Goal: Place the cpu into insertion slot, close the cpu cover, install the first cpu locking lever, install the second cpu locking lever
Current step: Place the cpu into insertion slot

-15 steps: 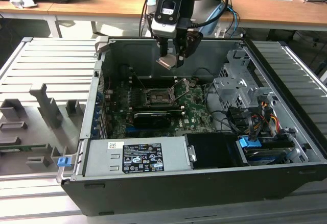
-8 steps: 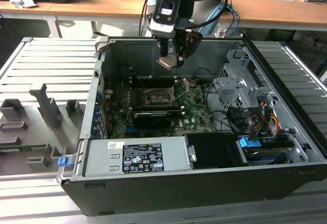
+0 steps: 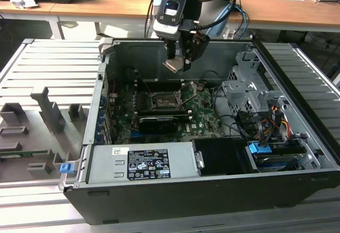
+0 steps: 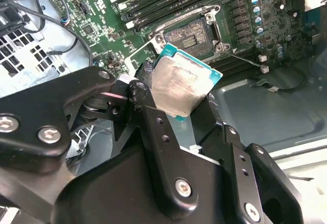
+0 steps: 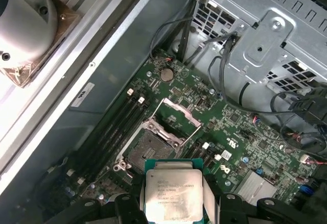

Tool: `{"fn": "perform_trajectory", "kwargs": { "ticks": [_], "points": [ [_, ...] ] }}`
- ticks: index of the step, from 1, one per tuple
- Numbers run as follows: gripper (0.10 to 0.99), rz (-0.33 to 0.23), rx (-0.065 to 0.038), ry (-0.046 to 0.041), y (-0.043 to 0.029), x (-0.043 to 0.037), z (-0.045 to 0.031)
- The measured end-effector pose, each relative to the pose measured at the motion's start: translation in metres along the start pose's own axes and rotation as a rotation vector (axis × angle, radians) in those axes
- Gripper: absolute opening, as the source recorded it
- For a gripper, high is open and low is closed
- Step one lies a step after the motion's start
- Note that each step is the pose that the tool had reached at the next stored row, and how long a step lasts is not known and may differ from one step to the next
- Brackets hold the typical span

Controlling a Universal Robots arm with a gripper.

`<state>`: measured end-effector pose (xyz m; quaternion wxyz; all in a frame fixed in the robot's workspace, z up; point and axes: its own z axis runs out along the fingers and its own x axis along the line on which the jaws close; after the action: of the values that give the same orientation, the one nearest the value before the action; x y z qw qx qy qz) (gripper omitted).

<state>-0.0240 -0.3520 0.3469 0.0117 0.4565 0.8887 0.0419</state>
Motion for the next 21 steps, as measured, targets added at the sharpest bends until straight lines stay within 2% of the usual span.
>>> {"fn": "perform_trajectory", "kwargs": {
  "ticks": [12,16,21],
  "points": [
    [0.541,0.156,-0.003,-0.0133,-0.0001,0.0001,0.0018],
    [0.541,0.164,-0.002,-0.0144,-0.0006,0.0000,0.0066],
    [0.541,0.165,-0.002,-0.0149,-0.0008,0.0000,0.0091]
  ]
}}
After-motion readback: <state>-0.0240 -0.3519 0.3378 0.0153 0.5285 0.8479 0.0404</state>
